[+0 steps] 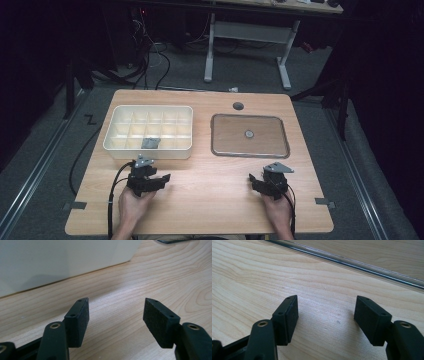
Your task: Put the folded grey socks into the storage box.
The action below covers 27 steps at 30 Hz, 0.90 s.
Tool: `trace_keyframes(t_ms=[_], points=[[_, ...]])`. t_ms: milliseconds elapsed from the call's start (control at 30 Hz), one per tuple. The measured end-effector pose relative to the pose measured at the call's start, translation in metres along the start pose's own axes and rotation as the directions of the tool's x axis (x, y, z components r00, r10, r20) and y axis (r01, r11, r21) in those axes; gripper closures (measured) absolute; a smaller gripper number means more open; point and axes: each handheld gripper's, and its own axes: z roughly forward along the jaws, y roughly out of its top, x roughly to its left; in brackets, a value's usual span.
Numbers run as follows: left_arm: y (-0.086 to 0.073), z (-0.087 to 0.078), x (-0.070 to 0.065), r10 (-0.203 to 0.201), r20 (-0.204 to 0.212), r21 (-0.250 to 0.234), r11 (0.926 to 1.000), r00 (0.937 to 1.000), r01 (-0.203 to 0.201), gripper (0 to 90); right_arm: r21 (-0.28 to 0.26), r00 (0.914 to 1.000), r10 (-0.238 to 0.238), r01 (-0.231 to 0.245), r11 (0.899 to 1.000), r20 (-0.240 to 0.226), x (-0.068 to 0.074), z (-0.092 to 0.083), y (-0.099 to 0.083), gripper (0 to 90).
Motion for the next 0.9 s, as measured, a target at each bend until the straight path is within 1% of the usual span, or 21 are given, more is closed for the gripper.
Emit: trace_keyframes(t_ms=[133,400,433,600,633,667,700,733,767,800,867,900], points=[[-0.001,0.003,0.000,0.009,-0.015,-0.001,1.0000,0.9998,-0.009,38.1,-0.001,1.0000,-0.001,0.001,1.000,0.000,0.000,0.000,0.000,36.4],[-0.004,0.011,0.000,0.012,-0.043,0.001,0.9999,0.9990,-0.012,38.2,0.001,1.0000,0.001,-0.001,1.000,0.000,0.000,0.000,0.000,36.4],[-0.005,0.013,0.000,0.018,-0.053,-0.001,0.9998,0.9984,-0.018,38.2,0.001,1.0000,0.001,-0.001,1.000,0.000,0.000,0.000,0.000,36.4],[-0.006,0.015,0.000,0.023,-0.068,-0.015,0.9996,0.9974,-0.024,38.2,0.001,1.0000,0.001,-0.001,1.000,0.000,0.000,0.000,0.000,36.4],[-0.006,0.016,0.001,0.036,-0.077,-0.024,0.9990,0.9964,-0.038,38.2,0.001,1.0000,0.001,-0.001,1.000,0.000,0.000,0.000,0.000,36.4],[-0.007,0.016,-0.001,0.044,-0.092,-0.022,0.9987,0.9948,-0.047,38.2,0.001,1.0000,0.000,0.000,1.000,0.000,0.000,0.000,0.000,36.4],[-0.007,0.016,-0.001,0.044,-0.092,-0.022,0.9987,0.9948,-0.047,38.2,0.001,1.0000,0.002,-0.002,1.000,0.000,0.000,0.000,0.000,36.4],[-0.007,0.017,-0.001,0.053,-0.099,-0.022,0.9982,0.9937,-0.055,38.1,0.001,1.0000,0.000,0.000,1.000,0.000,0.000,0.000,0.000,36.4],[-0.007,0.017,-0.003,0.066,-0.110,-0.023,0.9974,0.9917,-0.069,38.1,0.001,1.0000,0.000,0.000,1.000,0.000,0.000,0.000,0.000,36.4],[-0.008,0.019,-0.005,0.088,-0.130,-0.022,0.9955,0.9876,-0.092,38.1,0.001,1.0000,0.002,-0.002,1.000,0.000,0.000,0.000,0.000,36.4],[-0.009,0.020,-0.008,0.116,-0.152,-0.022,0.9924,0.9815,-0.121,38.1,0.001,1.0000,0.001,-0.001,1.000,0.000,0.000,0.000,0.000,36.4],[-0.010,0.020,-0.009,0.115,-0.152,-0.025,0.9925,0.9817,-0.120,37.7,0.000,1.0000,-0.001,0.001,1.000,0.000,0.000,0.000,0.000,36.4]])
